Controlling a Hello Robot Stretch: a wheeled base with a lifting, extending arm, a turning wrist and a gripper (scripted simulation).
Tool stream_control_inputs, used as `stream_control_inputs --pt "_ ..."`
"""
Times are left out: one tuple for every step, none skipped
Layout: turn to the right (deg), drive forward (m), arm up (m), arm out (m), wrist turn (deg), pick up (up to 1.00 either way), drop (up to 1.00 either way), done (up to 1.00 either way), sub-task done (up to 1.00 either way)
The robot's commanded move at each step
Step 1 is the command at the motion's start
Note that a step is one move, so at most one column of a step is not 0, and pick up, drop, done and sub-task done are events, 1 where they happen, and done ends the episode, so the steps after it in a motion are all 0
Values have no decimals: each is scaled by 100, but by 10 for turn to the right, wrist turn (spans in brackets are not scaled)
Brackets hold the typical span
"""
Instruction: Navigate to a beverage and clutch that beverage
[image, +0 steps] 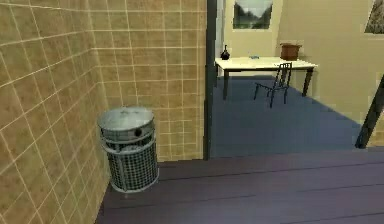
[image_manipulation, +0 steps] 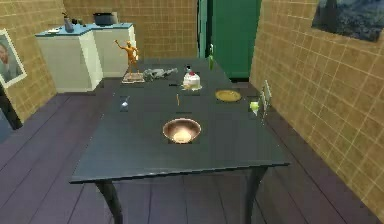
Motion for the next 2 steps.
stream_control_inputs --pt "0 65 0 0 0 0 0 0 0" --pt "450 0 0 0 0 0 0 0 0"
